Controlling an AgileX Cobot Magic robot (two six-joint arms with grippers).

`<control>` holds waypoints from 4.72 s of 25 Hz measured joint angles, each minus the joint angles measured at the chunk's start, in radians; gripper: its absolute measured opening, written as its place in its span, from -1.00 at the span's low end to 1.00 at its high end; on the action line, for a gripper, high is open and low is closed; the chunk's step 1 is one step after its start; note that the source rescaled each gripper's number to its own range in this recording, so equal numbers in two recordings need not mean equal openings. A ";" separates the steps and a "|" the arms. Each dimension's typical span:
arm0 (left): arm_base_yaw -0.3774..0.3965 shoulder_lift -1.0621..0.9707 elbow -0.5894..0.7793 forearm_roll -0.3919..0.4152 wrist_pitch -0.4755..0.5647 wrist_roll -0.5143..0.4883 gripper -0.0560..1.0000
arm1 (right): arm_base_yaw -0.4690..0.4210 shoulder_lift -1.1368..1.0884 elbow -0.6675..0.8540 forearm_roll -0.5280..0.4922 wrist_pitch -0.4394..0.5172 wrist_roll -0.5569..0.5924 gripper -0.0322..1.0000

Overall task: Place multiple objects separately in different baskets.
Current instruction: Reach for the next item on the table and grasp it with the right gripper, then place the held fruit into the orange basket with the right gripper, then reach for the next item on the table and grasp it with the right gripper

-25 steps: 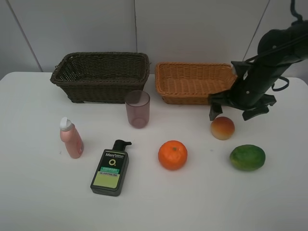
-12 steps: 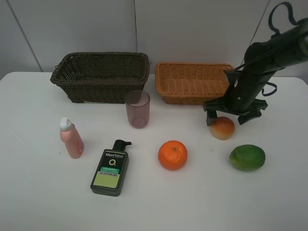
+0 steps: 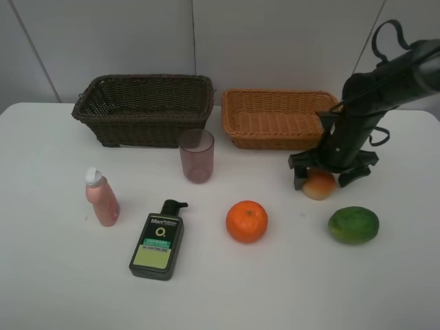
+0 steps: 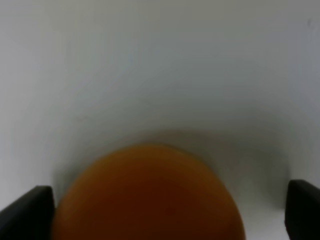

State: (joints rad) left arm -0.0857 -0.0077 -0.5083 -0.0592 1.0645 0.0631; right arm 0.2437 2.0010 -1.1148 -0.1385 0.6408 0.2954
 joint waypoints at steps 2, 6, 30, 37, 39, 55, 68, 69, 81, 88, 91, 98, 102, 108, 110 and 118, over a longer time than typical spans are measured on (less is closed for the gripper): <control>0.000 0.000 0.000 0.000 0.000 0.000 1.00 | 0.000 0.003 0.000 0.000 0.000 0.000 0.94; 0.000 0.000 0.000 0.000 0.000 0.000 1.00 | 0.000 0.007 0.000 0.000 0.000 0.000 0.94; 0.000 0.000 0.000 0.000 0.000 0.000 1.00 | 0.000 0.007 0.000 0.000 0.000 0.000 -0.93; 0.000 0.000 0.000 0.000 0.000 0.000 1.00 | 0.000 -0.002 -0.020 0.000 0.022 0.000 -0.93; 0.000 0.000 0.000 0.000 0.000 0.000 1.00 | 0.000 -0.024 -0.048 0.000 0.056 -0.001 -0.93; 0.000 0.000 0.000 0.000 0.000 0.000 1.00 | 0.000 0.052 -0.619 0.004 0.489 -0.129 -0.93; 0.000 0.000 0.000 0.000 0.000 0.000 1.00 | 0.000 0.332 -0.917 0.004 0.346 -0.150 -0.93; 0.000 0.000 0.000 0.000 0.000 0.000 1.00 | 0.000 0.345 -0.917 0.004 0.331 -0.150 -0.93; 0.000 0.000 0.000 0.000 0.000 0.000 1.00 | 0.030 0.385 -0.917 -0.011 0.306 -0.150 0.52; 0.000 0.000 0.000 0.000 0.000 0.000 1.00 | 0.065 0.374 -0.917 -0.017 0.318 -0.151 0.94; 0.000 0.000 0.000 0.000 0.000 0.000 1.00 | 0.083 0.336 -0.917 -0.002 0.349 -0.151 0.95; 0.000 0.000 0.000 0.000 0.000 0.000 1.00 | 0.121 0.193 -0.853 0.004 0.438 -0.154 0.98; 0.000 0.000 0.000 0.000 -0.001 0.000 1.00 | 0.141 0.054 -0.678 0.005 0.395 -0.172 0.99; 0.000 0.000 0.000 0.000 -0.003 0.000 1.00 | 0.150 -0.215 -0.337 0.007 0.272 -0.174 0.99; 0.000 0.000 0.000 0.000 -0.003 0.000 1.00 | 0.151 -0.296 -0.229 0.007 0.245 -0.175 0.99; 0.000 0.000 0.000 0.000 -0.003 0.000 1.00 | 0.164 -0.539 0.081 0.012 0.242 -0.155 0.99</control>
State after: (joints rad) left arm -0.0857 -0.0077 -0.5083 -0.0592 1.0613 0.0631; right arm 0.4076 1.4617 -1.0333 -0.1267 0.8826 0.1404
